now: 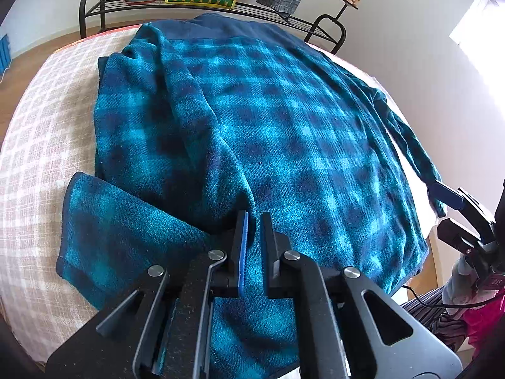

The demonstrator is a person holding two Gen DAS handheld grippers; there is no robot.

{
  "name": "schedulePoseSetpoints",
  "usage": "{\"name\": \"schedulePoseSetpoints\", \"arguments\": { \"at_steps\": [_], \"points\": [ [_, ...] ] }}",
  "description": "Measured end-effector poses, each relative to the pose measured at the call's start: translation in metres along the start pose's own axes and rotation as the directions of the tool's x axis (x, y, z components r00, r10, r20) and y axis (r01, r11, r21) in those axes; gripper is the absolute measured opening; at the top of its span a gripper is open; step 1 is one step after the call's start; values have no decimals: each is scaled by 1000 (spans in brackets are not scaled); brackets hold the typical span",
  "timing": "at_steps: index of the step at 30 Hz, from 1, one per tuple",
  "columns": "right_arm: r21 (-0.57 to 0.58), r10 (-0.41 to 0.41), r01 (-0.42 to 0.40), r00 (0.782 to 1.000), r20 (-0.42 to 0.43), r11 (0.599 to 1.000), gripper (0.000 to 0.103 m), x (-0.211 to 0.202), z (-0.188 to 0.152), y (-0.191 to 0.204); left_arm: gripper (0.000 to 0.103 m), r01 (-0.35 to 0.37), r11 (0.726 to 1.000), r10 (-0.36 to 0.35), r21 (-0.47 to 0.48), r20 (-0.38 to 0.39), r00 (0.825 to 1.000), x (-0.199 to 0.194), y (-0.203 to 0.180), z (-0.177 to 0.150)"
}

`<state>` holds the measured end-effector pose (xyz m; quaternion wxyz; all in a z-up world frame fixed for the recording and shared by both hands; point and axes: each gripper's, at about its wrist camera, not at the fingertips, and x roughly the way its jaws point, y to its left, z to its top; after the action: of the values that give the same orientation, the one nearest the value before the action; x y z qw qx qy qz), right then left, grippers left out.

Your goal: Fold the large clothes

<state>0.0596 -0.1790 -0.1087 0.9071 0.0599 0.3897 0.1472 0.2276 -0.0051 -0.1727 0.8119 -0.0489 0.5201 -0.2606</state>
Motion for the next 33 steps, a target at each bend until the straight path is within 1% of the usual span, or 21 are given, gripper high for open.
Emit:
{"name": "schedulePoseSetpoints", "arguments": {
  "at_steps": [1,3,5,6,7,9,11,12,14,15,16,17,19,20,21,22,23,27,29,31,33],
  "points": [
    [-5,-1,1,1000,0,1000,77,-1,-1,1,22,15,1000,-15,-15,17,1000,-9,2,-1],
    [-5,-2,2,1000,2,1000,77,-2,-1,1,44,33,998,-30,-44,65,997,-32,13,-2],
    [4,0,0,1000,5,1000,77,-4,-2,-1,54,16,995,-3,-95,144,990,-57,32,0],
    [12,1,-1,1000,5,1000,77,-5,-2,-1,56,-1,990,26,-138,180,983,-70,48,-1],
    [18,3,-3,1000,5,1000,77,-5,-2,-2,56,-22,981,61,-191,197,979,-78,66,-2],
    [29,8,-8,1000,-1,1000,77,-4,-2,-3,56,-60,951,121,-302,186,975,-82,107,-5],
    [31,12,-11,1000,-8,999,77,-2,-3,-1,56,-76,912,147,-403,146,978,-73,144,-12],
    [31,12,-12,1000,-11,999,77,-1,-3,1,56,-67,891,136,-449,124,983,-65,161,-17],
    [28,14,-14,1000,-12,1000,77,0,-2,6,56,-41,859,98,-510,85,992,-48,183,-25],
    [26,16,-16,1000,-12,1000,77,1,-1,8,56,-24,850,75,-526,76,994,-41,190,-28],
    [21,17,-17,1000,-11,1000,77,1,-1,11,56,-11,847,57,-531,71,996,-33,191,-30],
    [15,17,-16,1000,-12,1000,77,2,0,14,56,-4,847,47,-531,67,997,-28,193,-31],
    [0,15,-15,1000,-12,1000,77,3,2,21,56,16,861,22,-509,68,997,-23,192,-32],
    [-6,14,-14,1000,-13,1000,77,4,3,24,46,33,871,5,-491,75,997,-20,190,-31],
    [-9,15,-16,1000,-14,1000,77,4,5,27,20,41,881,-9,-472,70,997,-18,186,-30],
    [-10,18,-18,1000,-15,1000,77,5,6,29,9,46,889,-19,-456,64,998,-18,182,-30],
    [-10,19,-19,1000,-12,1000,77,4,8,30,3,63,896,-38,-439,66,997,-19,176,-30],
    [7,22,-22,1000,-5,1000,77,2,17,33,1,96,935,-61,-341,111,992,-45,143,-34],
    [25,43,-43,999,-5,999,77,3,24,31,1,112,954,-75,-277,141,987,-65,121,-38],
    [41,45,-44,999,-13,998,77,8,32,30,1,153,957,-114,-247,165,980,-83,103,-45],
    [52,61,-59,997,-36,997,77,17,44,31,1,173,967,-142,-185,173,975,-99,80,-53]
  ]
}}
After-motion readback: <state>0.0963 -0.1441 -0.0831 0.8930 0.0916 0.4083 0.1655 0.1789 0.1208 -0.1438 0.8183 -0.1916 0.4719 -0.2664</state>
